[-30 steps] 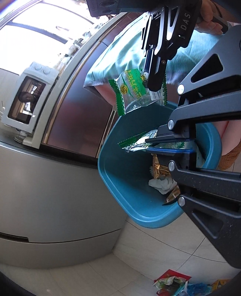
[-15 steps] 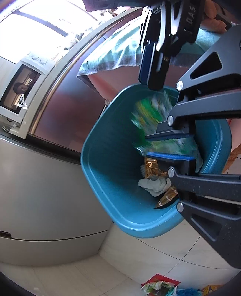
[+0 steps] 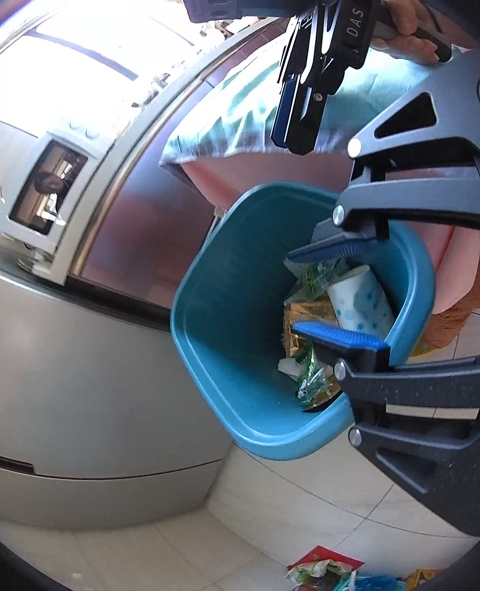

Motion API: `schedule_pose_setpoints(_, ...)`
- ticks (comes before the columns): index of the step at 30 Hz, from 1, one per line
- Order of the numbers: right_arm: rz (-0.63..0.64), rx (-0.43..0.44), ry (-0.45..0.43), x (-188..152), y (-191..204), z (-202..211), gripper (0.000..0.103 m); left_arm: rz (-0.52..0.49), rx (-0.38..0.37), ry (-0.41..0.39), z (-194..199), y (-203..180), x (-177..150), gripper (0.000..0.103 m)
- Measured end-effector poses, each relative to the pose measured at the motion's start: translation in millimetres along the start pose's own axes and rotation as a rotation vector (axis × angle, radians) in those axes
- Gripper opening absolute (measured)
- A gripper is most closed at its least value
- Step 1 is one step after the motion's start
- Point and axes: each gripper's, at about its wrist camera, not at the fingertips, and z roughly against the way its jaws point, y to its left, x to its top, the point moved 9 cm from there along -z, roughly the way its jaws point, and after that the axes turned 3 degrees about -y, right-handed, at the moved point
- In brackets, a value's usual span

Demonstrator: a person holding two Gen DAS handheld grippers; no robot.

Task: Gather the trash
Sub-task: 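Move both open tools back over the orange peels on the table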

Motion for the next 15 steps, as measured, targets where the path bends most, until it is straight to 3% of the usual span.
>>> schedule_pose_setpoints(6, -0.03, -0.011, -0.107, -13.3, -20.6, 58.8, 0.037, -0.092, -0.075, -0.061, 30.8, -47.1, 2.8, 0.048)
schedule_pose_setpoints(15, -0.166, -0.124, -0.236, -58.3, -87.2, 152.1, 0.039, -0.266, -0.269, -0.068, 52.2, -159.3, -14.1, 0.057)
